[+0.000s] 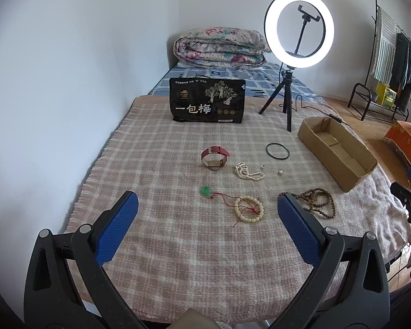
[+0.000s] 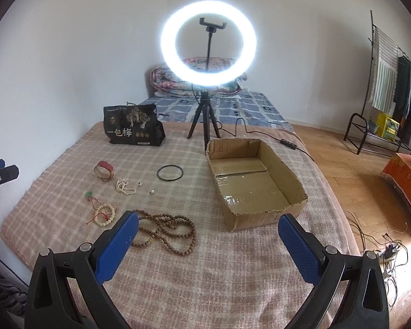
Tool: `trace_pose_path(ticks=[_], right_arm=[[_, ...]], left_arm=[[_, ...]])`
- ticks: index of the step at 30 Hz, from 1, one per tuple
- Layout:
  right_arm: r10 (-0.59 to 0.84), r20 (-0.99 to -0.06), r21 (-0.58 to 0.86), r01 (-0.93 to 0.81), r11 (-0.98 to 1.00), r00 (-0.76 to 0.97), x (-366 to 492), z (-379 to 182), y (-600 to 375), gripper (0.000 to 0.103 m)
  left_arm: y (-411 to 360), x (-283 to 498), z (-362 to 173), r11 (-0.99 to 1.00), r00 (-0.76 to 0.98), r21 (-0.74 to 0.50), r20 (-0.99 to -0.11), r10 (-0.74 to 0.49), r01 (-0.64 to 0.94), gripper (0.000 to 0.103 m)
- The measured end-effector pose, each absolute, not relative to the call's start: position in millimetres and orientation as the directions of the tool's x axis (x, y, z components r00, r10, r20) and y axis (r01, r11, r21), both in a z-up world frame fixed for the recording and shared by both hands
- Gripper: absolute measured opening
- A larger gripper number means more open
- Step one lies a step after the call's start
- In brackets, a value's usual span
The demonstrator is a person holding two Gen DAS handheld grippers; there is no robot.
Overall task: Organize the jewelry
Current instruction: 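Lower left tool toward green jade pendant while right tool approaches brown bead strand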
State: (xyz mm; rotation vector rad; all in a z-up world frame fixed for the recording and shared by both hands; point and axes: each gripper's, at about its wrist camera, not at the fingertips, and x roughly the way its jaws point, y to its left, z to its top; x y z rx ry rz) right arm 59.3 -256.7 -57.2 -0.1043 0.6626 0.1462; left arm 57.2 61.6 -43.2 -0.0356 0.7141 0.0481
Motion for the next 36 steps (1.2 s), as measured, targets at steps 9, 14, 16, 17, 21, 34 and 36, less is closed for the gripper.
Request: trace_pose_path(ticks=[9, 14, 16, 17, 21, 34, 36], right_arm=[[0.199, -0.761, -0.041, -0.352, 0.935, 0.617, 107, -103, -217, 0.103], [0.215, -0.802, -0.019, -0.384, 0.923, 0.557, 124, -128, -209, 0.103], [0.212, -0.815, -0.015, -0.386, 0.923, 0.539, 127, -135, -210, 0.103], [0.211, -0.820, -0.015, -0.388, 0.922, 0.532, 130, -139, -208, 0.103], [0.213, -0.835, -0.001, -0.387, 0.922, 0.508, 139, -150, -208, 0.103], [0.233, -0.847, 0.054, -0.358, 0.932, 0.478, 144, -176, -204, 0.096], [0.226, -0.845, 0.030, -0.378, 0.925, 0.485, 145, -179, -199, 0.096]], left_arm=[[77, 94, -70, 0.996, 0.667, -0.087, -0.743, -0.052, -0.020, 0.093], [90, 122, -82, 0.989, 0.614, -0.137, -0.786, -0.080, -0.046, 0.080], [98, 134, -90, 0.983, 0.591, -0.166, -0.802, -0.089, -0.076, 0.074], [101, 139, -94, 0.981, 0.583, -0.172, -0.808, -0.089, -0.089, 0.072], [105, 158, -113, 0.973, 0.546, -0.200, -0.832, -0.105, -0.118, 0.072], [81, 192, -176, 0.971, 0.450, -0.171, -0.890, -0.078, -0.170, 0.056], [81, 199, -177, 0.968, 0.448, -0.174, -0.891, -0.077, -0.179, 0.056]])
